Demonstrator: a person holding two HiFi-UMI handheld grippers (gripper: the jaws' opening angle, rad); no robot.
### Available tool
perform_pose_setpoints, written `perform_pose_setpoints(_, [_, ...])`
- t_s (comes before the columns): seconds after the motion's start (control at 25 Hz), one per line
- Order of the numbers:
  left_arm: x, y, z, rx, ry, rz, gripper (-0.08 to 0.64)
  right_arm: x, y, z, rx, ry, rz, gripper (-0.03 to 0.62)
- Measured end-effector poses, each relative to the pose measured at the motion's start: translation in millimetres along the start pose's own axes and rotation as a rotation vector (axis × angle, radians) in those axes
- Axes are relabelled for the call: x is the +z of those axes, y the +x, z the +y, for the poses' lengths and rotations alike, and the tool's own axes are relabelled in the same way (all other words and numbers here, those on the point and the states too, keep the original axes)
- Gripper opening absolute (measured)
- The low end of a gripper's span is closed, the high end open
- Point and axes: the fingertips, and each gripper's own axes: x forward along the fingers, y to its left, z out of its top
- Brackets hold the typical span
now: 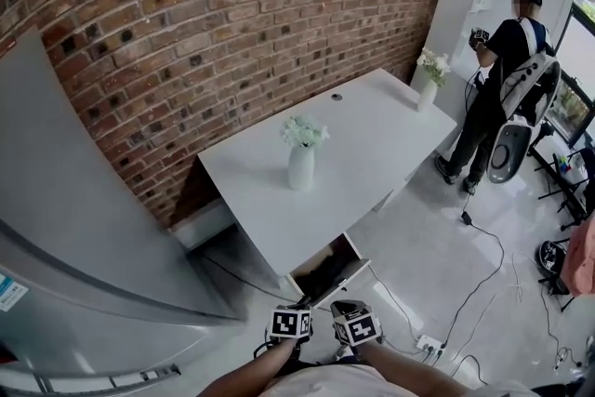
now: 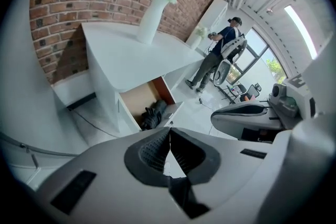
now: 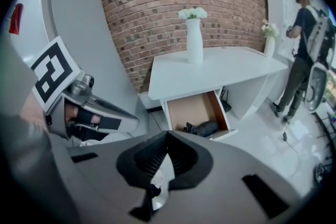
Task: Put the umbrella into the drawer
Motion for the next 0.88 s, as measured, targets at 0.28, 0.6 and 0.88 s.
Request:
perform_pose_setpoints(0.28, [8,10,-11,0.035,-0.024,-0.032,0.008,-3,-6,-18,-0.009,0.026,-0.008,0.017])
perform_pose_setpoints(0.6, [8,30,-24,0.077,-0.078,-0.016,0.008,-2,1,-46,0.048,0.009,-0.014,0.017])
perform_pose_setpoints(0.88, [23,41,-27,0.113,-0.119,-0.006,0.008,3,3,-61,0.084,0.018,-0.008,0.017])
